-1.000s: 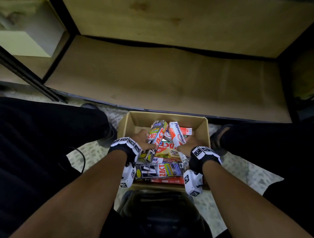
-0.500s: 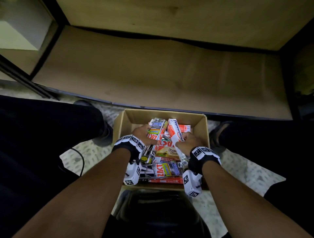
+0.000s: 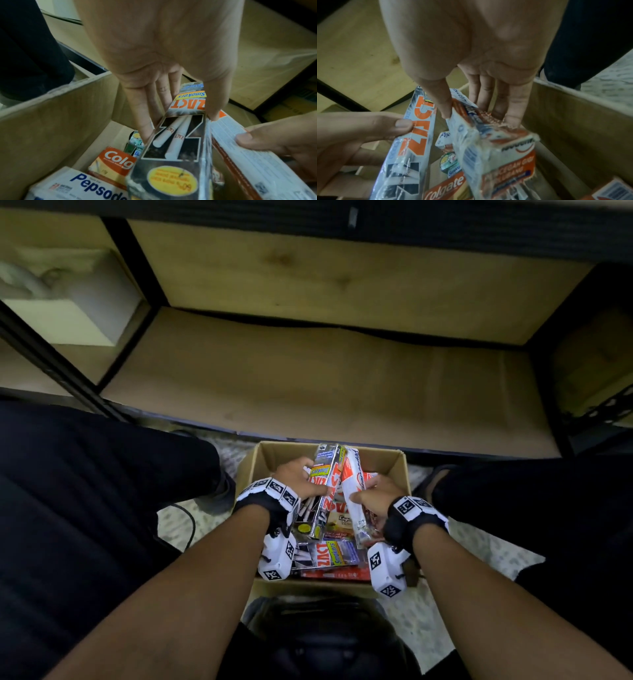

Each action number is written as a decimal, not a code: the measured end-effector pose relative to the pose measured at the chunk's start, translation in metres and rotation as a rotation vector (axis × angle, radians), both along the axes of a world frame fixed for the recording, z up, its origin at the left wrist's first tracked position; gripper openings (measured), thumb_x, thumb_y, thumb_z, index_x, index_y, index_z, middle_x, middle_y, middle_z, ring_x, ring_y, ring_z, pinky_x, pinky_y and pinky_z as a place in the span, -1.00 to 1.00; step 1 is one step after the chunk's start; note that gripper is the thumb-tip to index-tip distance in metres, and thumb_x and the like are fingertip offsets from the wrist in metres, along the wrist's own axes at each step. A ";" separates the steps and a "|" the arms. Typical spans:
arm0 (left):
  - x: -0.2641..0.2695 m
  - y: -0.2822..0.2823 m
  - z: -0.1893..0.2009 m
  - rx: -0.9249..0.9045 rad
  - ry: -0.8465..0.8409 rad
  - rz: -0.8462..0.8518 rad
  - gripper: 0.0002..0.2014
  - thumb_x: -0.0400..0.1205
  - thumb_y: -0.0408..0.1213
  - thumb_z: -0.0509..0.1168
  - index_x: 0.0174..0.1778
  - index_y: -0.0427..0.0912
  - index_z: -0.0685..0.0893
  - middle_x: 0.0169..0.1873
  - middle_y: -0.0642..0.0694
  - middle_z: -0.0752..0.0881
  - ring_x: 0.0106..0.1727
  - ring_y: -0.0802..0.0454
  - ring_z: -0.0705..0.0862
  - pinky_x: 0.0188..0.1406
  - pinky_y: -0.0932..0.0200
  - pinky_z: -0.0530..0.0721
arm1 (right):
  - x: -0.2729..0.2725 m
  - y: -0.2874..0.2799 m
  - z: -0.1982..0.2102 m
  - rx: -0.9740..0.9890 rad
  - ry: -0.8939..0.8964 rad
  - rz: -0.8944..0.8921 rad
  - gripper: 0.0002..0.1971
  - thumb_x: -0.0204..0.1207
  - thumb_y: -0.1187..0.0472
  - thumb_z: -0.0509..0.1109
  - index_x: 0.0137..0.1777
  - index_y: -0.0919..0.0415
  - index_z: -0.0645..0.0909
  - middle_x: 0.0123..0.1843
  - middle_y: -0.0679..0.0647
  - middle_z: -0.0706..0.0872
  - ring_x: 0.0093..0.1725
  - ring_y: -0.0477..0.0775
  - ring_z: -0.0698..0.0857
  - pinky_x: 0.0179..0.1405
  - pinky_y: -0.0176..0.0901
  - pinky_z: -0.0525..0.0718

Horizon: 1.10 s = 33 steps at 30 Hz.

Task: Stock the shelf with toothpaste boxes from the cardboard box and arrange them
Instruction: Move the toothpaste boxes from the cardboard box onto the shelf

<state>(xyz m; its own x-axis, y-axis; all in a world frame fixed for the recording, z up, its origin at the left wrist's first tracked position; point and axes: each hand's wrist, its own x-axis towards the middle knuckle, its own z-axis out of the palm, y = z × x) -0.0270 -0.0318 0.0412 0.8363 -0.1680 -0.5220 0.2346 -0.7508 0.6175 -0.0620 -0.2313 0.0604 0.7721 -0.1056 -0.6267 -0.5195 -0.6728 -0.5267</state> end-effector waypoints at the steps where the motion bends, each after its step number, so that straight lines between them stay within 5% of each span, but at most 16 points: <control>1: -0.002 -0.002 0.007 -0.012 -0.006 0.009 -0.39 0.39 0.09 0.58 0.29 0.00 0.56 0.02 0.01 0.72 -0.01 0.03 0.73 0.03 0.13 0.71 | -0.002 0.000 0.008 0.008 -0.020 -0.003 -0.95 0.51 0.18 0.50 -0.14 0.10 0.70 -0.11 0.03 0.76 -0.24 -0.05 0.67 -0.39 -0.33 0.49; 4: -0.011 -0.004 0.028 -0.080 -0.032 0.067 -0.44 0.38 0.05 0.60 0.22 0.00 0.58 -0.07 0.11 0.69 -0.09 0.09 0.73 -0.03 0.08 0.76 | -0.007 -0.002 0.032 0.017 -0.064 -0.007 -0.79 0.53 0.19 0.51 -0.31 0.05 0.59 -0.19 -0.01 0.70 -0.17 -0.01 0.65 -0.22 -0.26 0.54; 9: -0.021 -0.006 0.074 -0.141 -0.118 0.106 -0.41 0.31 0.15 0.60 0.18 0.04 0.59 -0.11 0.14 0.74 -0.11 0.17 0.75 -0.17 0.14 0.75 | -0.014 -0.003 0.076 0.001 -0.136 0.000 -0.81 0.47 0.14 0.54 -0.32 0.06 0.63 -0.20 0.01 0.79 -0.27 -0.06 0.72 -0.36 -0.28 0.56; 12: -0.023 -0.009 0.107 -0.206 -0.157 0.114 -0.43 0.33 0.10 0.62 0.15 0.00 0.57 -0.06 0.07 0.73 -0.04 0.08 0.74 -0.02 -0.06 0.80 | -0.020 -0.003 0.108 -0.005 -0.226 -0.015 -0.79 0.45 0.17 0.55 -0.34 0.06 0.59 -0.22 0.01 0.77 -0.24 -0.04 0.71 -0.24 -0.20 0.62; 14: -0.024 -0.010 0.130 -0.233 -0.199 0.135 -0.46 0.32 0.08 0.63 0.10 -0.01 0.58 -0.06 0.04 0.73 -0.04 0.05 0.75 -0.01 -0.14 0.80 | -0.022 -0.003 0.133 -0.009 -0.285 -0.006 -0.77 0.47 0.17 0.55 -0.34 0.04 0.57 -0.25 -0.03 0.72 -0.29 -0.10 0.66 -0.34 -0.22 0.58; 20: -0.023 -0.009 0.212 -0.302 -0.346 0.130 -0.22 0.07 0.34 0.58 0.16 0.06 0.59 0.00 -0.01 0.73 -0.04 0.00 0.78 -0.15 -0.14 0.83 | -0.021 -0.008 0.212 -0.034 -0.460 0.002 -0.79 0.44 0.08 0.58 -0.34 0.08 0.65 -0.27 -0.04 0.75 -0.25 -0.03 0.71 -0.31 -0.23 0.58; 23: -0.021 -0.012 0.262 -0.360 -0.408 0.119 -0.25 0.24 0.16 0.64 0.29 -0.03 0.55 0.08 -0.06 0.68 0.00 -0.06 0.76 -0.31 -0.16 0.84 | -0.017 -0.012 0.255 -0.048 -0.571 -0.003 -0.77 0.40 0.02 0.59 -0.35 0.12 0.72 -0.34 -0.05 0.77 -0.32 -0.04 0.72 -0.41 -0.25 0.52; 28: -0.011 -0.012 0.343 -0.359 -0.528 0.074 -0.33 0.39 0.07 0.60 0.36 -0.05 0.54 0.08 -0.05 0.69 -0.05 0.01 0.75 -0.25 -0.10 0.84 | -0.009 -0.019 0.325 -0.064 -0.751 -0.040 -0.72 0.38 0.00 0.60 -0.25 0.19 0.65 -0.22 0.12 0.79 -0.32 -0.02 0.70 -0.35 -0.20 0.58; 33: 0.008 -0.010 0.398 -0.337 -0.685 0.090 -0.37 0.44 0.02 0.57 0.41 -0.02 0.56 0.04 -0.02 0.71 -0.05 0.02 0.75 -0.20 -0.18 0.83 | 0.011 -0.028 0.382 -0.167 -0.852 -0.011 -0.64 0.35 -0.04 0.60 -0.04 0.24 0.74 -0.16 0.08 0.81 -0.27 0.05 0.71 -0.30 -0.11 0.67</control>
<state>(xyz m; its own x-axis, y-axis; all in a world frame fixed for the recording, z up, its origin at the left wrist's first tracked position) -0.0189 -0.0421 0.4391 0.9725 -0.1416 0.1850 -0.2314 -0.4926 0.8390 -0.0509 -0.2595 0.4426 0.9697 -0.1553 0.1888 -0.0004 -0.7735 -0.6338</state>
